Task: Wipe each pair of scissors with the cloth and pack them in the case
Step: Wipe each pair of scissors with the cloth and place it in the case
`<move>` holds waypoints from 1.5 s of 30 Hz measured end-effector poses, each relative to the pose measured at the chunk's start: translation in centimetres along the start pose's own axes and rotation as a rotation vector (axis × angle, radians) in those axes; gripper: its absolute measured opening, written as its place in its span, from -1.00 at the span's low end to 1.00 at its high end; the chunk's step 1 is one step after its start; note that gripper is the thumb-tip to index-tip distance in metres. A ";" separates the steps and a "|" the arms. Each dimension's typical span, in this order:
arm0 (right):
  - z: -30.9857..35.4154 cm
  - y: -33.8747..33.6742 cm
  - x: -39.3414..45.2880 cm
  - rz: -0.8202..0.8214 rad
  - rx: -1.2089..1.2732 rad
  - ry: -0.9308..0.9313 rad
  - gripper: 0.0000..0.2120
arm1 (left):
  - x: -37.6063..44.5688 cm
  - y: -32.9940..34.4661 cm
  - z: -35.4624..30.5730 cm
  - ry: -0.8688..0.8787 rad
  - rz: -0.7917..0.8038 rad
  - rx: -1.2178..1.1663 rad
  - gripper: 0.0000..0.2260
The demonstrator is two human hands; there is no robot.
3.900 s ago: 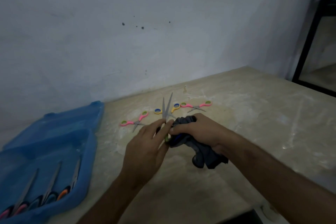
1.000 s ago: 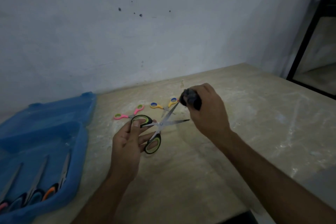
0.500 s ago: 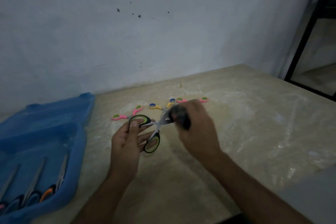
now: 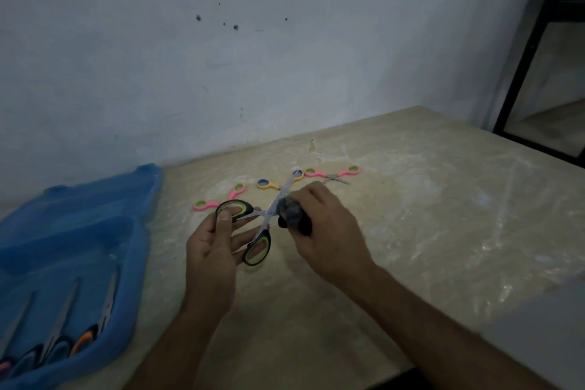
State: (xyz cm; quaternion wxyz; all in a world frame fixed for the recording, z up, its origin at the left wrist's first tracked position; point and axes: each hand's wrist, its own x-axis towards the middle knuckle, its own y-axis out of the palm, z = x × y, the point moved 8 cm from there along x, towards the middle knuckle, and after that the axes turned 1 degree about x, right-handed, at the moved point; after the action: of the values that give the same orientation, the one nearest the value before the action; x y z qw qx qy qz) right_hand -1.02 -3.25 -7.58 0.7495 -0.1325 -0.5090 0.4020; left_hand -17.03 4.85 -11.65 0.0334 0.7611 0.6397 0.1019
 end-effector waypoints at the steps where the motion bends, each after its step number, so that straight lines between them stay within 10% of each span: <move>1: -1.1 0.2 0.2 0.023 -0.007 0.021 -0.70 | 0.0 -0.1 0.0 -0.006 0.005 -0.008 -0.74; 8: -3.3 -3.8 1.8 -0.176 0.010 0.134 -0.79 | 0.4 -0.3 0.0 0.000 -0.021 0.001 -0.74; 14: 1.1 0.0 3.2 0.123 -0.035 -0.065 -0.66 | -0.6 0.4 -0.4 0.019 0.047 0.014 -0.72; 20: -3.8 -5.3 5.7 -0.172 -0.139 0.124 -0.78 | -0.3 0.1 -0.4 0.028 0.046 0.048 -0.72; 26: 1.7 0.3 2.3 0.162 -0.060 -0.101 -0.70 | -0.4 0.2 -0.4 0.028 0.057 0.028 -0.73; 33: -4.4 -5.4 4.8 -0.150 -0.067 0.142 -0.78 | -0.2 0.2 -0.6 0.047 0.069 0.063 -0.72; 38: 2.1 0.5 1.2 0.187 -0.010 -0.114 -0.67 | -0.6 0.4 -0.6 0.045 0.064 0.037 -0.74; 45: -7.6 -5.8 3.2 -0.149 -0.056 0.295 -0.84 | -0.2 -0.4 -0.5 -0.001 0.025 -0.076 -0.73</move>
State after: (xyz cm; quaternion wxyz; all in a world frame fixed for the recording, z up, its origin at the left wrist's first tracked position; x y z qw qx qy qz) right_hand 8.86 -2.97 -5.33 0.8399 -0.1730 -0.4127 0.3072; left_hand -17.54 4.74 -11.29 0.0613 0.7672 0.6258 0.1263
